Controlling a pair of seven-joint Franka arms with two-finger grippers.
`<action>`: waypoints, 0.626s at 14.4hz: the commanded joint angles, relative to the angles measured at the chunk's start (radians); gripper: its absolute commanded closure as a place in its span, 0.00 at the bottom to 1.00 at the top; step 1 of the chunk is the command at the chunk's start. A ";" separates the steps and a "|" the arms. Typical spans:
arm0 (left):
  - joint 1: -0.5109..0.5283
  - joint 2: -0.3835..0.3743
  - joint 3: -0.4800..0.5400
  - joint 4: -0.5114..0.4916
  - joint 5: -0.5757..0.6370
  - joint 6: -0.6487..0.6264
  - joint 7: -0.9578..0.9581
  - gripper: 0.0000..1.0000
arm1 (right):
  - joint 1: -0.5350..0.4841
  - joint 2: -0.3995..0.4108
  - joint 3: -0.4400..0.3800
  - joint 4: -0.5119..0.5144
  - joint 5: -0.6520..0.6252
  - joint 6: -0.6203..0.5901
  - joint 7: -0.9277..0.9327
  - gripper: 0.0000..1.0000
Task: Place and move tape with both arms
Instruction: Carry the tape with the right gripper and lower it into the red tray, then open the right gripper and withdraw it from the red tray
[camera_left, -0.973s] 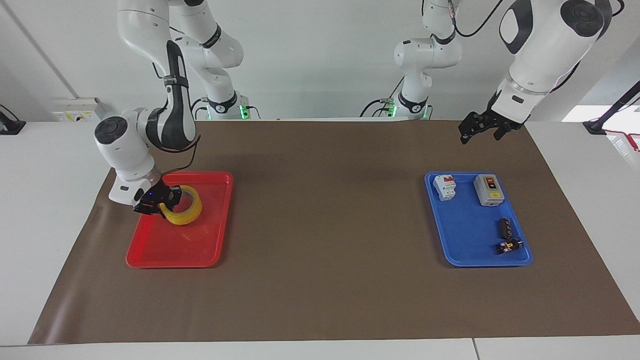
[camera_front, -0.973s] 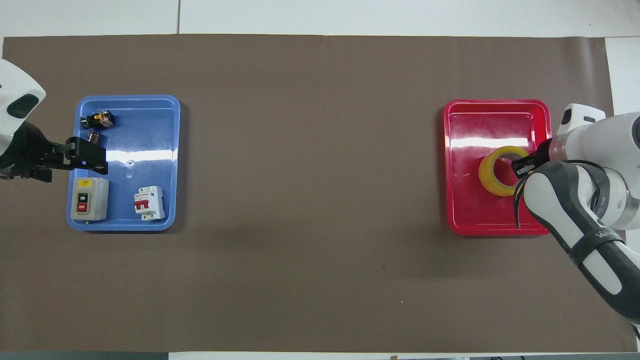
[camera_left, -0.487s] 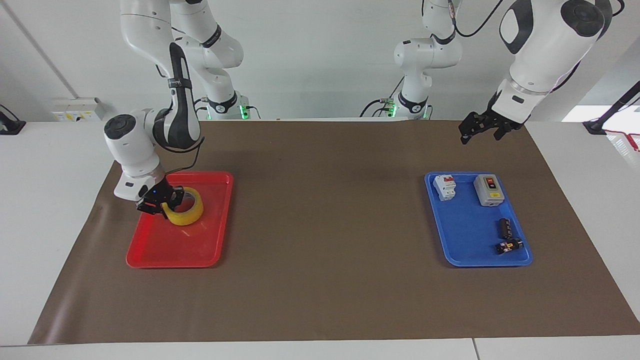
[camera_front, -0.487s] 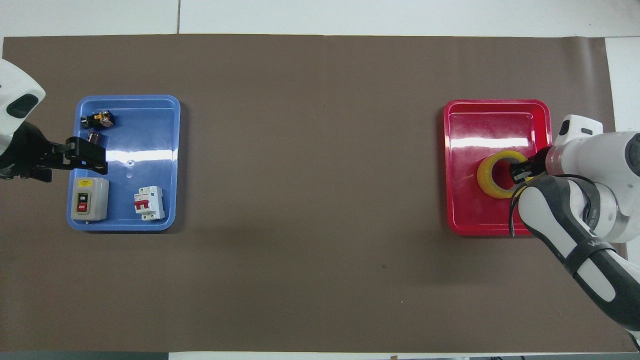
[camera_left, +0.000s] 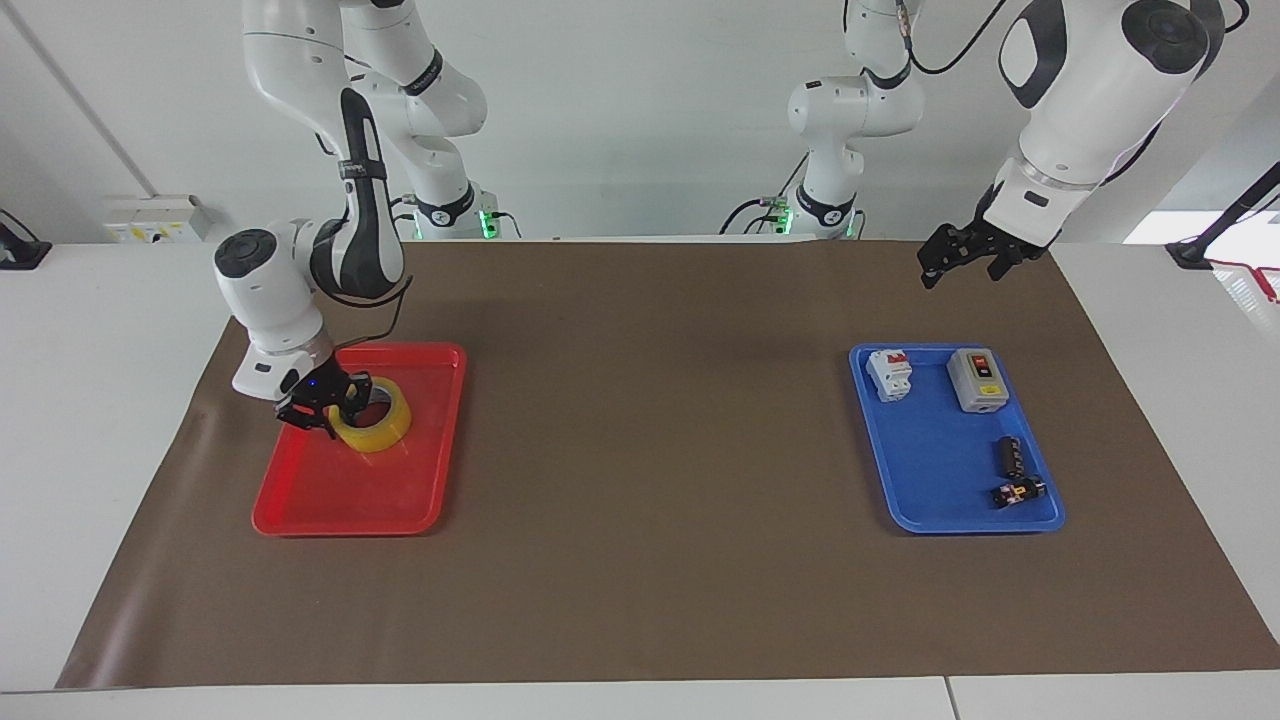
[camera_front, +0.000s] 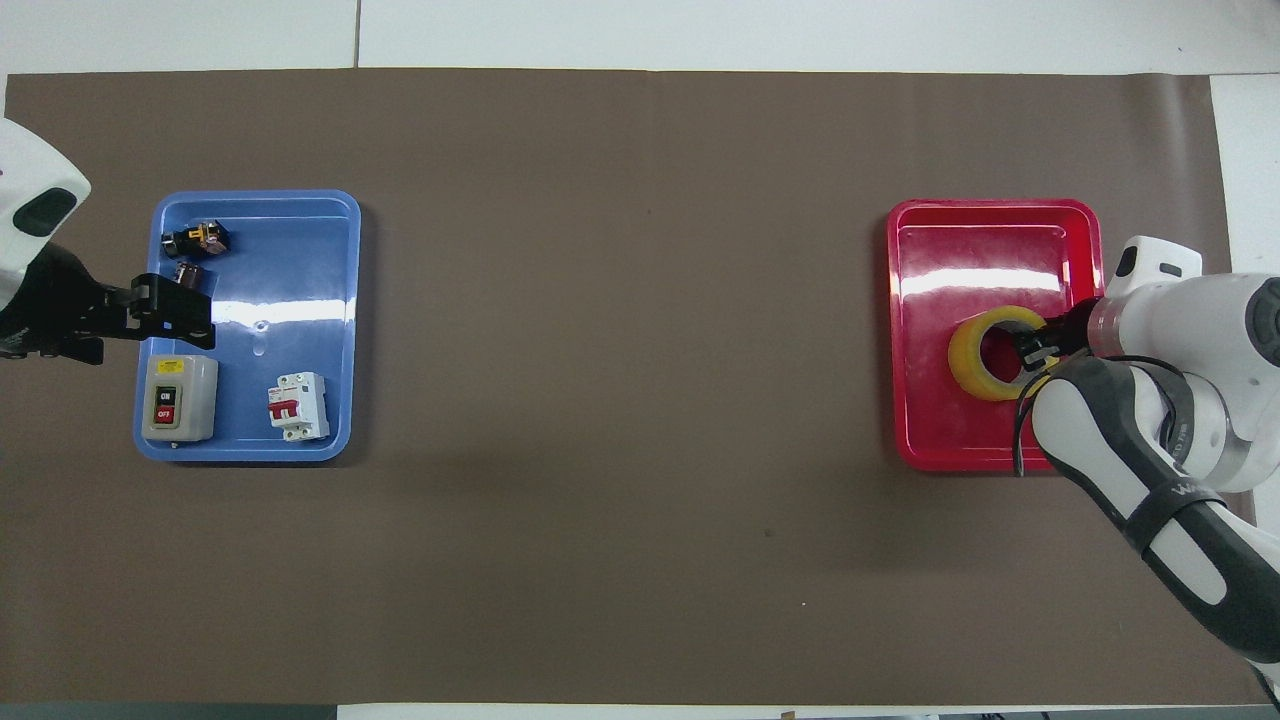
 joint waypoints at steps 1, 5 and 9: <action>0.010 -0.017 -0.001 -0.005 -0.022 -0.010 0.008 0.00 | -0.003 -0.030 0.016 0.076 0.027 -0.100 0.029 0.00; 0.010 -0.017 -0.001 -0.005 -0.022 -0.012 0.008 0.00 | 0.046 -0.116 0.028 0.256 0.012 -0.419 0.308 0.00; 0.010 -0.017 -0.001 -0.005 -0.022 -0.012 0.008 0.00 | 0.048 -0.292 0.031 0.319 -0.008 -0.666 0.459 0.00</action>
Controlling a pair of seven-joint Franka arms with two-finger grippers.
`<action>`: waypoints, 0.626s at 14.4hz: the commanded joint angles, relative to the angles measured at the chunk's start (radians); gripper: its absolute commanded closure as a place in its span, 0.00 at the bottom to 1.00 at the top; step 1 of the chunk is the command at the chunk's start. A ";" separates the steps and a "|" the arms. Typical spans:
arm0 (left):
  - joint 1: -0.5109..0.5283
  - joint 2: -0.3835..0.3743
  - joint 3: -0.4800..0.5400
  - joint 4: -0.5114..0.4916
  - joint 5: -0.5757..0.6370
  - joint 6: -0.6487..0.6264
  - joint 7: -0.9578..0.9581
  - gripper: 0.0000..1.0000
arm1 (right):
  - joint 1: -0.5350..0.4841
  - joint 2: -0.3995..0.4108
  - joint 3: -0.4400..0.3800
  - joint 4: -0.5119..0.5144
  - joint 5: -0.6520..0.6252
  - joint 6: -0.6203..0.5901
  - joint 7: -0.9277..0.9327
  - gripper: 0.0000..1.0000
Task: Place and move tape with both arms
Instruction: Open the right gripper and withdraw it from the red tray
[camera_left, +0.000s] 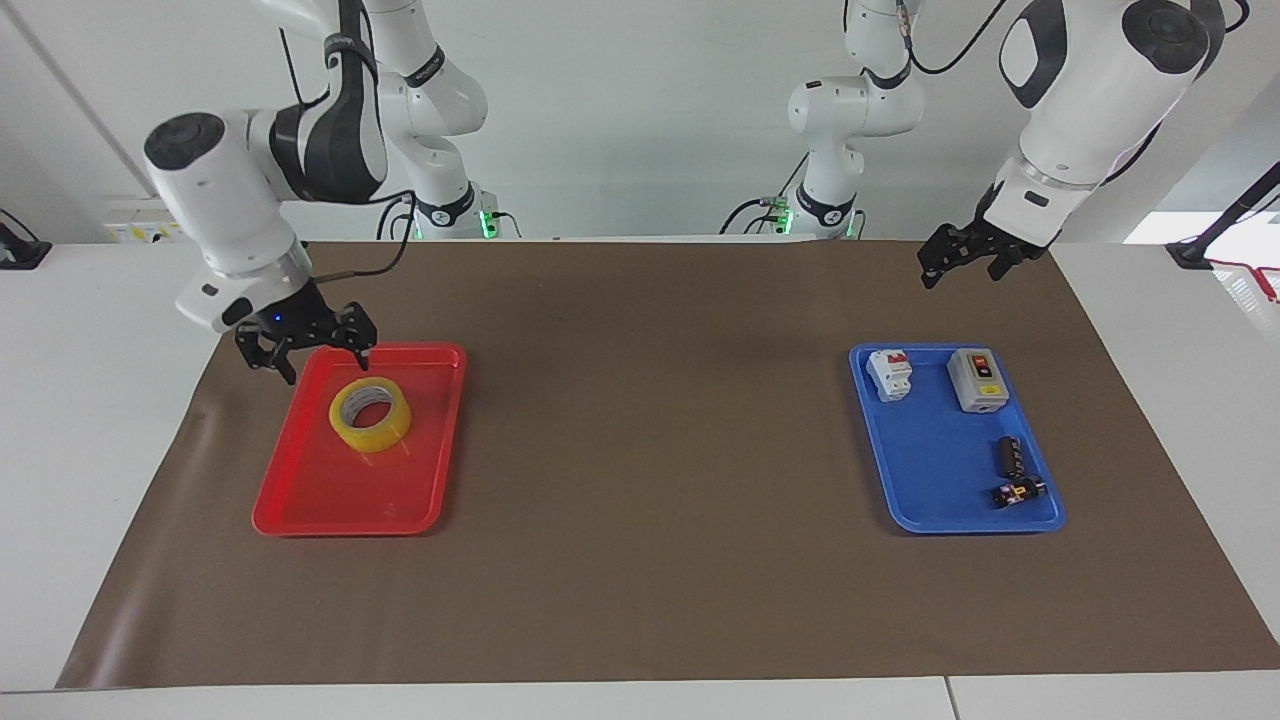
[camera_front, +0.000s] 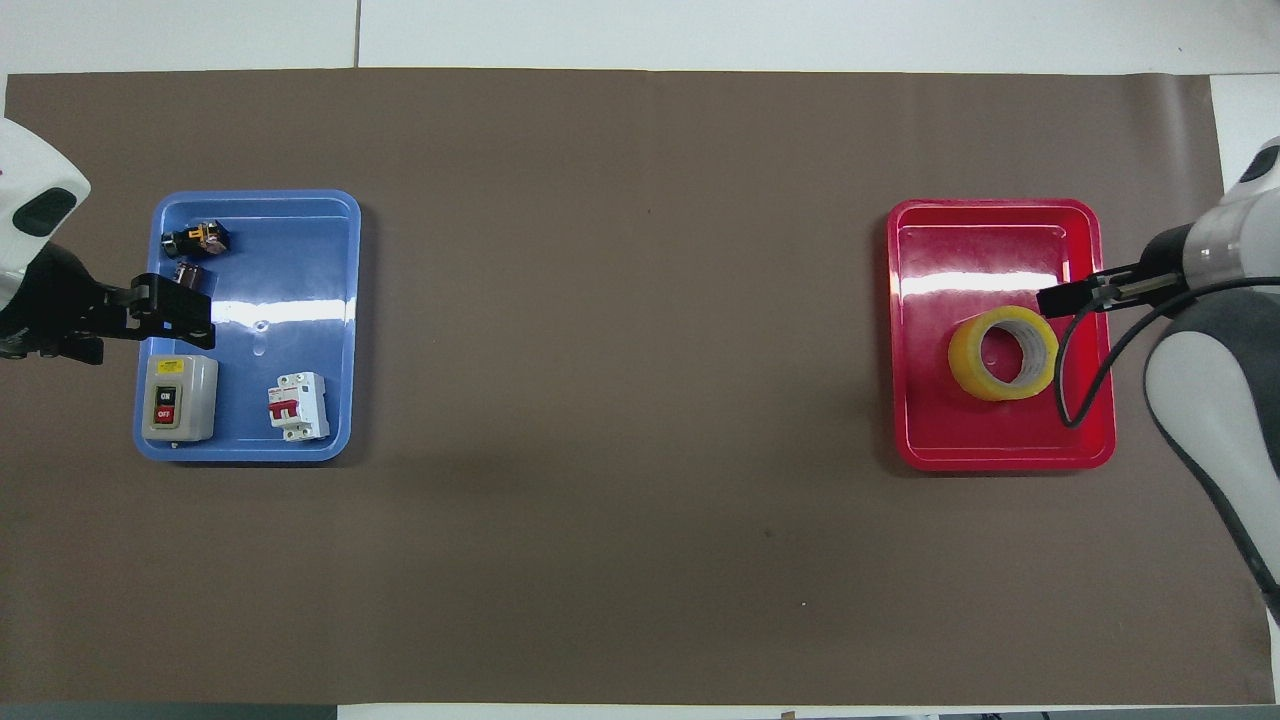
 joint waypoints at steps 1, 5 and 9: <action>0.010 -0.017 -0.001 -0.005 -0.022 -0.010 0.008 0.00 | -0.009 -0.080 0.004 0.072 -0.022 -0.171 0.091 0.00; 0.010 -0.017 -0.001 -0.005 -0.022 -0.010 0.008 0.00 | -0.024 0.055 0.006 0.447 -0.064 -0.505 0.252 0.00; 0.010 -0.017 -0.001 -0.005 -0.022 -0.010 0.008 0.00 | -0.032 0.038 0.000 0.378 -0.053 -0.476 0.306 0.00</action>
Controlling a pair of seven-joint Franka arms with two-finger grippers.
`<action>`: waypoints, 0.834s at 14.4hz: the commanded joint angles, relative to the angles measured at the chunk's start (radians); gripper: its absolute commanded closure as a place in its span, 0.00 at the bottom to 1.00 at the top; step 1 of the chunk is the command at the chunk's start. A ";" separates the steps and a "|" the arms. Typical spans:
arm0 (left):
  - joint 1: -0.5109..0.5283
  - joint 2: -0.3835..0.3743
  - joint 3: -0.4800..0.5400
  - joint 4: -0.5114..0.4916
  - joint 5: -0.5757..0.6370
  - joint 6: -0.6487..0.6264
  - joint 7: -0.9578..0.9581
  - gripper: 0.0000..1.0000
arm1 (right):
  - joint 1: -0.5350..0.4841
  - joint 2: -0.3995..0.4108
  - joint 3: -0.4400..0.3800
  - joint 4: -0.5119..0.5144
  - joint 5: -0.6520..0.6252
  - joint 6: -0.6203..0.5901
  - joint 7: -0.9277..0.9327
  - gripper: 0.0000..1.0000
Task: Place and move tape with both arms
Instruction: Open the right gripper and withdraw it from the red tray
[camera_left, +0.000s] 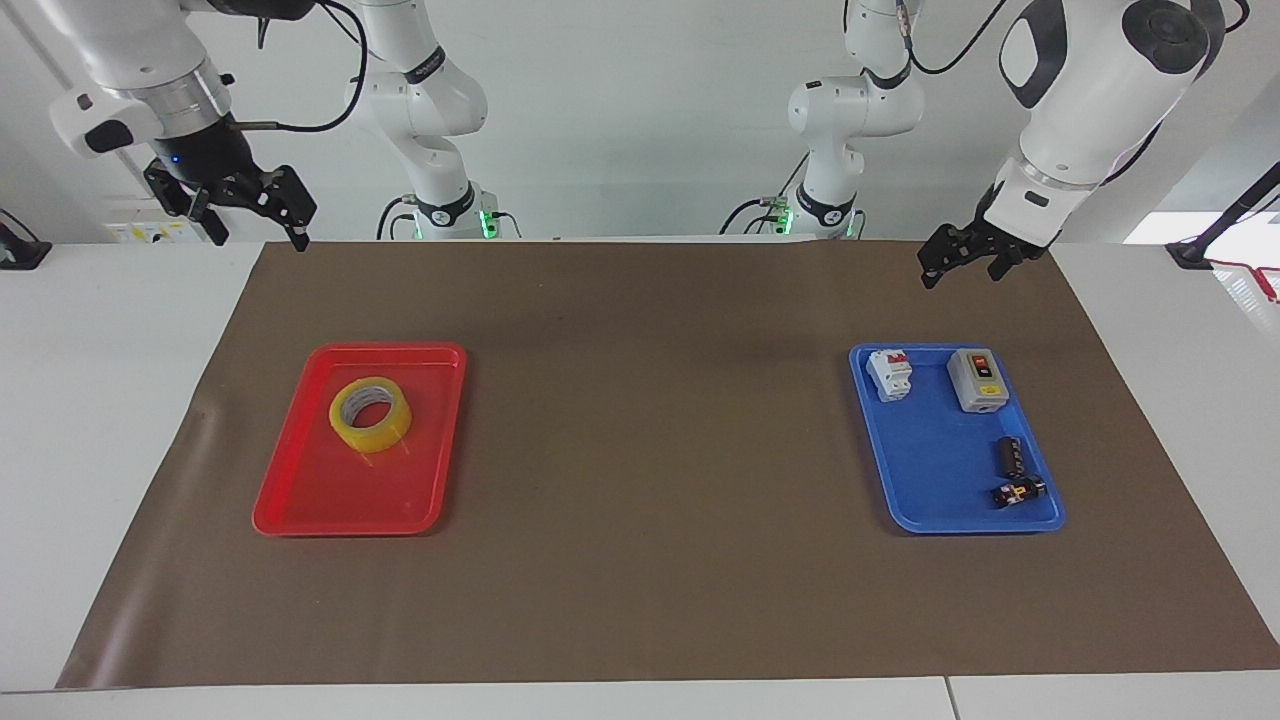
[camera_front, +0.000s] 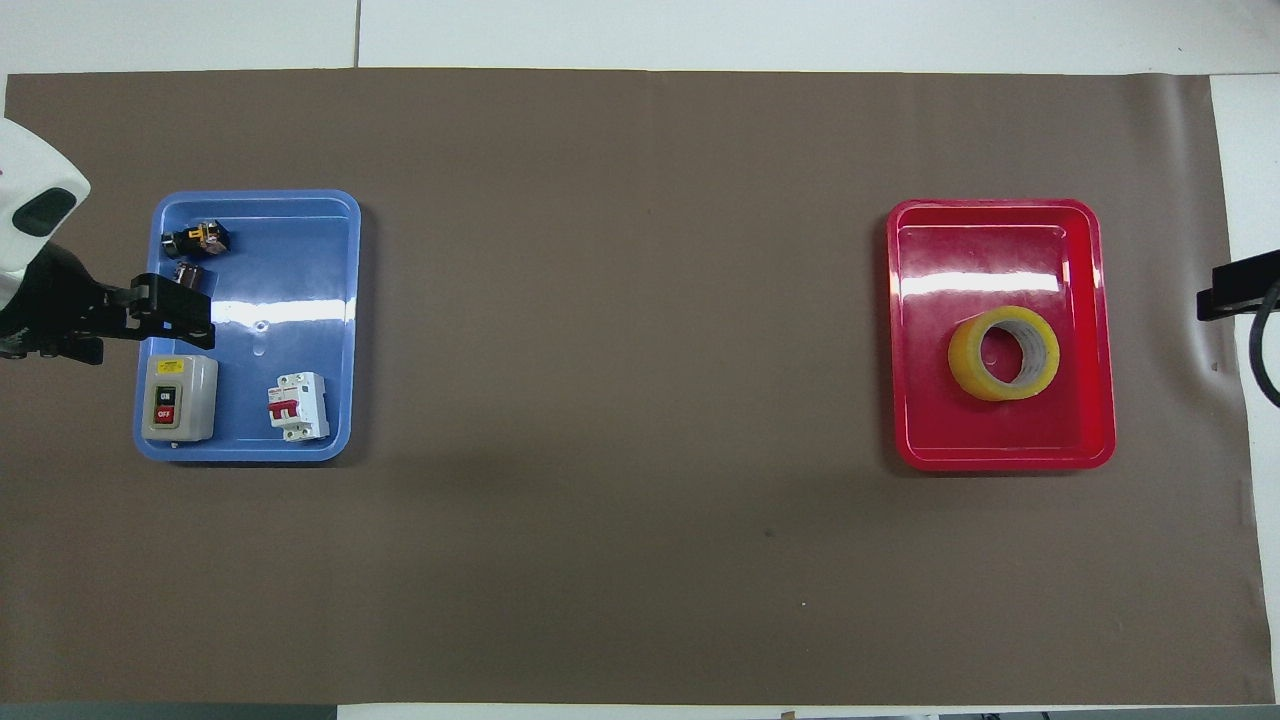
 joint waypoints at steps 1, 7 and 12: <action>0.009 -0.017 -0.001 -0.005 -0.022 -0.012 0.008 0.00 | -0.007 0.013 0.005 -0.018 0.005 0.008 0.061 0.00; 0.009 -0.017 -0.001 -0.005 -0.022 -0.010 0.008 0.00 | 0.005 0.013 0.040 -0.014 0.010 0.002 0.083 0.00; 0.009 -0.017 -0.001 -0.005 -0.022 -0.012 0.008 0.00 | 0.065 0.013 0.063 -0.006 -0.021 -0.001 0.074 0.00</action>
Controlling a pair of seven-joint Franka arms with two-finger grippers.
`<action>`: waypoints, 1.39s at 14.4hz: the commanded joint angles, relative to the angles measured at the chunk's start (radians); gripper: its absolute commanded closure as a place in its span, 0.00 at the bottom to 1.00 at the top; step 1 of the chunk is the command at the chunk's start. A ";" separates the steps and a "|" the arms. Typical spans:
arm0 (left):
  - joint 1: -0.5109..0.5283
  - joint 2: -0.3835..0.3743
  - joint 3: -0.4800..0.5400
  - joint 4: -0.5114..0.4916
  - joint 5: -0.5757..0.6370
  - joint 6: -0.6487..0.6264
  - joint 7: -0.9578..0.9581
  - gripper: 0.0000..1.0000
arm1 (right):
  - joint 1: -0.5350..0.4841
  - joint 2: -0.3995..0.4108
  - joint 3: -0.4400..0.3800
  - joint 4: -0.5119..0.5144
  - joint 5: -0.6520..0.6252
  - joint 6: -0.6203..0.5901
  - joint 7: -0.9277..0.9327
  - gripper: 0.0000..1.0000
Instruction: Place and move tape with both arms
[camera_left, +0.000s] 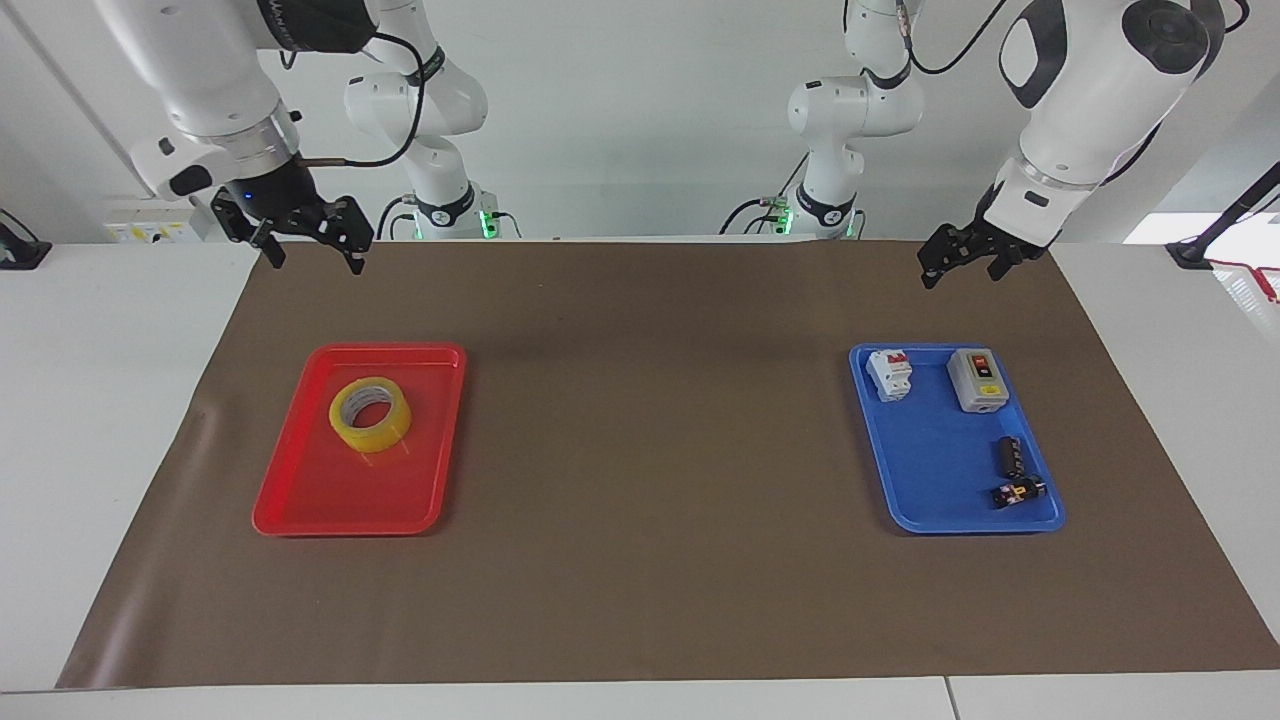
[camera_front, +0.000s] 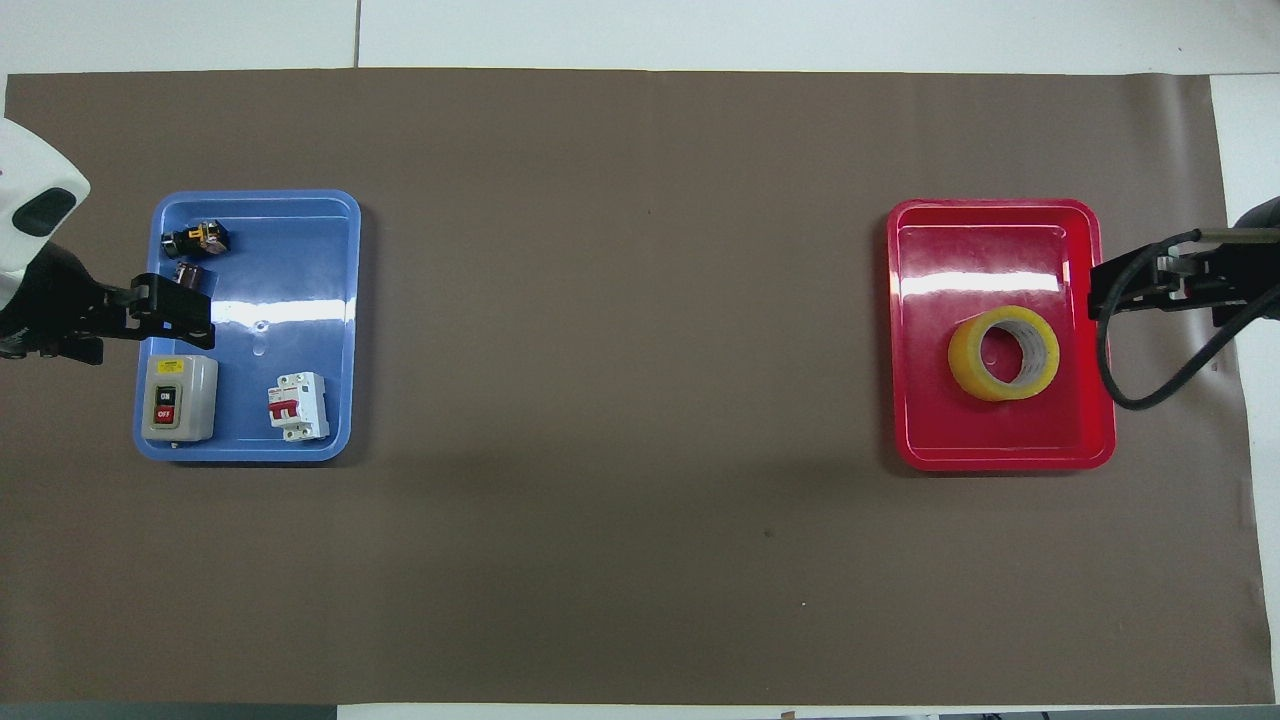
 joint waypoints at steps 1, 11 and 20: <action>0.009 -0.017 -0.001 -0.005 -0.022 -0.012 0.008 0.00 | -0.018 -0.010 -0.006 -0.002 -0.014 -0.001 -0.029 0.00; 0.009 -0.017 -0.001 -0.005 -0.022 -0.012 0.008 0.00 | -0.048 -0.012 -0.009 -0.007 -0.001 -0.001 -0.168 0.00; 0.009 -0.017 -0.001 -0.005 -0.022 -0.012 0.008 0.00 | -0.050 -0.012 -0.012 -0.010 0.002 0.000 -0.160 0.00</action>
